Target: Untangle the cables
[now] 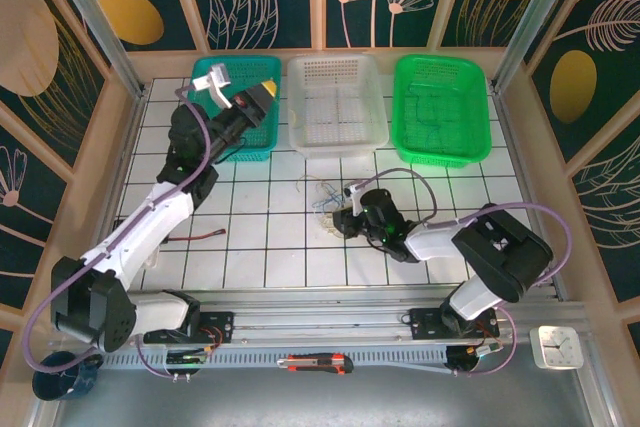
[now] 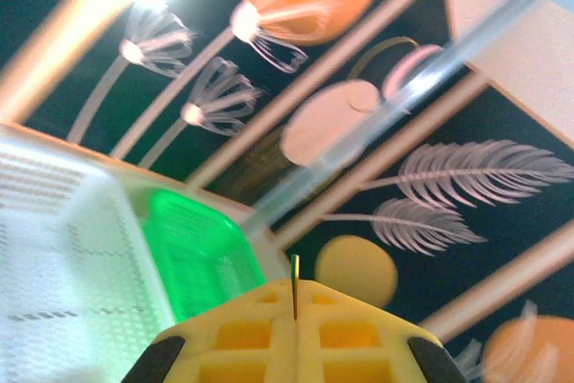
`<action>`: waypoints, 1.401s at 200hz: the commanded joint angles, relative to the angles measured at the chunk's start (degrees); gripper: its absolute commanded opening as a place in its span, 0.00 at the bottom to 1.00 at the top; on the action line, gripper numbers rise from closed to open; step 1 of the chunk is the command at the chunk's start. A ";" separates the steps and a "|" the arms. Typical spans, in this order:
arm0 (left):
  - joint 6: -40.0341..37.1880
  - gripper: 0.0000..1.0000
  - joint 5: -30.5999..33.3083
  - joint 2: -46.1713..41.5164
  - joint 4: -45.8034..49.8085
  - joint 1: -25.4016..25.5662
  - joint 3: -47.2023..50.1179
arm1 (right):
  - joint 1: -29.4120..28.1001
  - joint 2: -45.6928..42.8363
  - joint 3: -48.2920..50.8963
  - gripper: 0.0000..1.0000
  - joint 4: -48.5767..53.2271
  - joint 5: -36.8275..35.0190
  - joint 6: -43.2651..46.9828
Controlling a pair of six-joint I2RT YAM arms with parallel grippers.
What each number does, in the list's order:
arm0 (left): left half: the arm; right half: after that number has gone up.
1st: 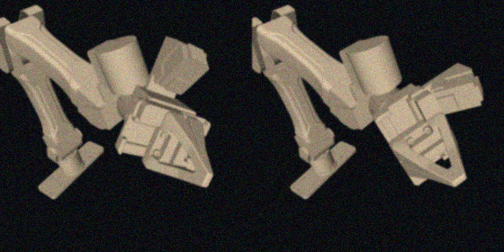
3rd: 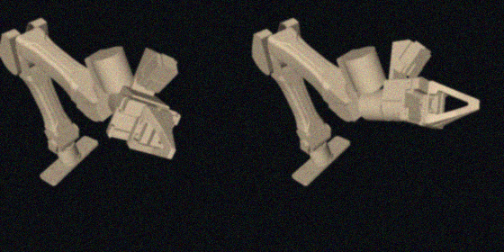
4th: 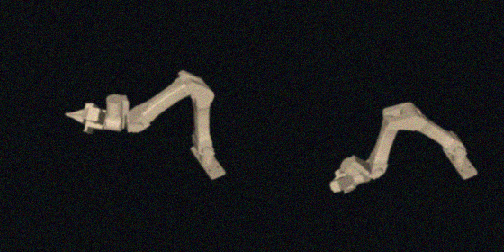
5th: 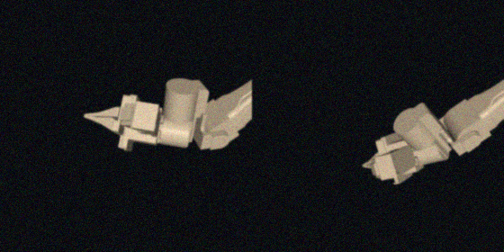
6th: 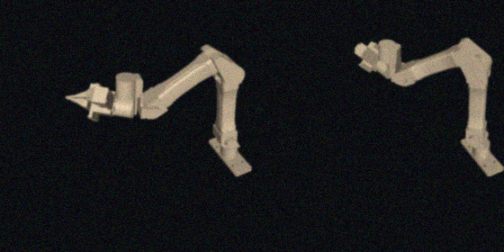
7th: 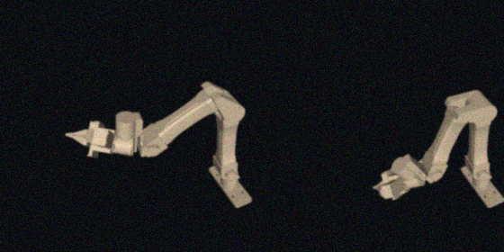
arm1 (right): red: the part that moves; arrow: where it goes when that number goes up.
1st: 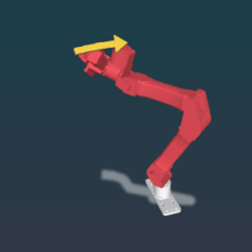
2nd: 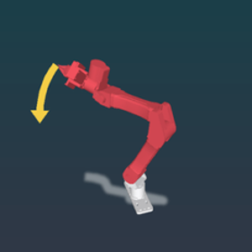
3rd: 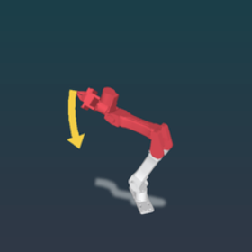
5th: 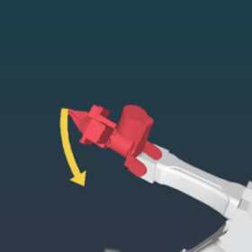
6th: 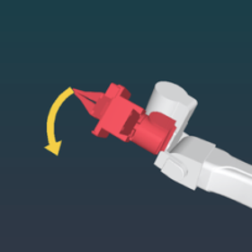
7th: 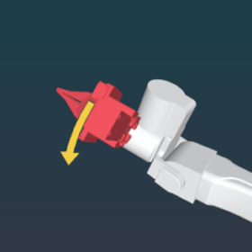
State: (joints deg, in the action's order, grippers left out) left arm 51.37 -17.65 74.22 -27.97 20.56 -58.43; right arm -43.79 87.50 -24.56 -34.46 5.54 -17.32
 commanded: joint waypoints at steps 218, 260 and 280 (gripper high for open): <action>-28.92 0.56 15.46 38.22 23.53 -15.99 -38.81 | 1.16 -26.47 1.54 0.54 18.42 -5.98 0.60; -27.53 0.86 10.56 37.58 26.99 -15.99 -44.57 | 1.22 -24.53 1.18 0.54 16.92 -5.76 0.03; -25.25 0.94 6.56 35.42 26.79 -16.00 -43.37 | 1.16 -23.26 1.05 0.54 16.18 -5.95 -0.17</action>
State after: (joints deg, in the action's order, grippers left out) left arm 24.10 -5.45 112.20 -3.29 4.86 -101.67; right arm -43.05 62.87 -21.61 -16.56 0.43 -16.91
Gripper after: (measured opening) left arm 0.903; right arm 0.541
